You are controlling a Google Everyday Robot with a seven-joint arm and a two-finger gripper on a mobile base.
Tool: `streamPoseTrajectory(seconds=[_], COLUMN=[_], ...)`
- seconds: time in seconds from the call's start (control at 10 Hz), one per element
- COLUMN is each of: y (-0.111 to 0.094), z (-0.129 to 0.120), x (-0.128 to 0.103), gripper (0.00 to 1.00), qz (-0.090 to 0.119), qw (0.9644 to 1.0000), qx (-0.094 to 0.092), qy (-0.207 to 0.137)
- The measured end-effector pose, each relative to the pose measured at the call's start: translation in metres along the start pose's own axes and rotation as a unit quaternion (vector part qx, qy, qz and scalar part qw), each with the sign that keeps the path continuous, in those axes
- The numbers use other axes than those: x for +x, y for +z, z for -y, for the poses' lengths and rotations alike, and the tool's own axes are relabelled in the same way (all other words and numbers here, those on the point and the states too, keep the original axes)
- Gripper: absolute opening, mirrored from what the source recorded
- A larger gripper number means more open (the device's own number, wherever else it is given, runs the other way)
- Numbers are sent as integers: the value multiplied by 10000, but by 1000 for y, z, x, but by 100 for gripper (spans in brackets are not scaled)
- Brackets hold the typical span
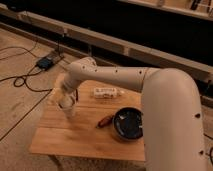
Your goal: Place the white sponge in the ceramic cup
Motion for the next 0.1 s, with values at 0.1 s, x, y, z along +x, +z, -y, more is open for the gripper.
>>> streamPoseTrajectory(seconds=[0.1], y=[0], z=[0], x=[0], gripper=[80], qz=[0], qw=[10000], qx=[0], qy=[0])
